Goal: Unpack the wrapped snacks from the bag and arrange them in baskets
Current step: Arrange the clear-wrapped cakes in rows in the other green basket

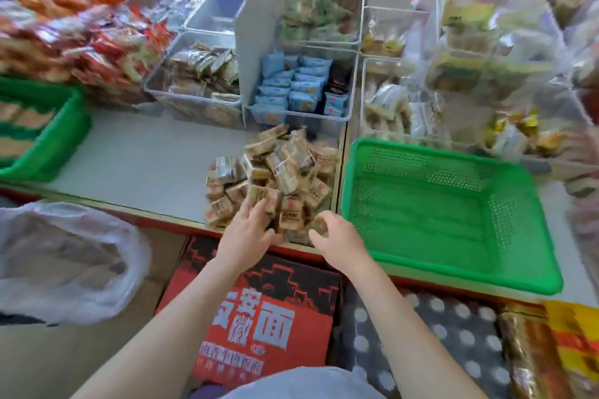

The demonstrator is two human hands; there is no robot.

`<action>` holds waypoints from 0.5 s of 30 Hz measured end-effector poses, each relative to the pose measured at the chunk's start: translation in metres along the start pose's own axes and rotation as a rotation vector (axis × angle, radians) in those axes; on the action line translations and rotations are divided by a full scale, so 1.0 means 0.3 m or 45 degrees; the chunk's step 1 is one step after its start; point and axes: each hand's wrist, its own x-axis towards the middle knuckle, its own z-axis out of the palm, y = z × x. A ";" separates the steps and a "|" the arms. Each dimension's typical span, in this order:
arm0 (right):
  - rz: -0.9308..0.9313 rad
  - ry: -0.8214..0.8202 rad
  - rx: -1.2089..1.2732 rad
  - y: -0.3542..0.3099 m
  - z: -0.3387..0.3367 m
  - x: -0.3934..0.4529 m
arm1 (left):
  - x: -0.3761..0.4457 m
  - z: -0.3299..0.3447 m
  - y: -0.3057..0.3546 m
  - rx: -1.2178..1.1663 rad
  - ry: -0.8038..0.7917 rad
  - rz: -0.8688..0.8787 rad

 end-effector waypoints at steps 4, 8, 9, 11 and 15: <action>0.065 -0.081 0.065 -0.010 0.072 0.115 | 0.115 -0.002 -0.003 -0.131 0.056 -0.282; 0.242 -0.020 0.161 -0.024 0.151 0.210 | 0.192 0.031 -0.032 -0.333 0.084 -0.434; 0.300 0.012 0.206 -0.031 0.167 0.234 | 0.211 0.041 -0.043 -0.359 0.097 -0.479; 0.390 0.021 0.270 -0.043 0.193 0.266 | 0.235 0.053 -0.059 -0.464 0.121 -0.543; 0.537 0.074 0.447 -0.045 0.218 0.298 | 0.263 0.056 -0.074 -0.759 0.157 -0.607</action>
